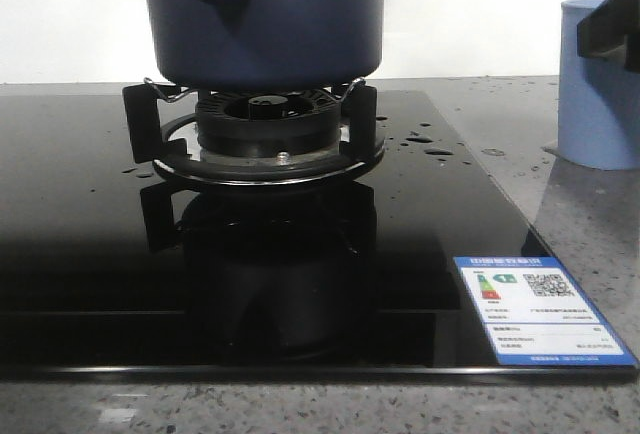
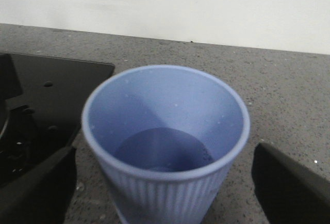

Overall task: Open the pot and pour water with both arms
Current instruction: 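Reach the right gripper to the light-blue cup and grasp it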

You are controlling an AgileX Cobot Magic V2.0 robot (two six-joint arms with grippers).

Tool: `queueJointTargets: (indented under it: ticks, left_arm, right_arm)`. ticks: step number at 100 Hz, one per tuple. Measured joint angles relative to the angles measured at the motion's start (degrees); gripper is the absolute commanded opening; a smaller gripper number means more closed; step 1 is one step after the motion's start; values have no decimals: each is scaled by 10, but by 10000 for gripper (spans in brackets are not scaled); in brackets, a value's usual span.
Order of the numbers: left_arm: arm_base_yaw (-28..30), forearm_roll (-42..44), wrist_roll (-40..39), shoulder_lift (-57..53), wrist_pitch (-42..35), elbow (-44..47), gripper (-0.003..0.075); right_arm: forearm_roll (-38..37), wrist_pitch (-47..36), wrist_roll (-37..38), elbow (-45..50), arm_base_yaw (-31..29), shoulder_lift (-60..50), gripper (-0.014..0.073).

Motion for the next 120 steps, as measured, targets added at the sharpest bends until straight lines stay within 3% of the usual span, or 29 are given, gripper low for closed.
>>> queueJointTargets:
  ticks: [25,52,108,120]
  left_arm:
    - [0,0,0,0,1,0,243]
    - [0,0,0,0,3,0,243]
    - [0,0,0,0,10,0,243]
    - [0,0,0,0,10,0,243]
  right_arm:
    - [-57,-60,69,0,0,47,603]
    - [-136,-114,200,0,0,104,603]
    - [-168,-207,216,0,0,195,598]
    - [-179,-211,225,0,0,196,489]
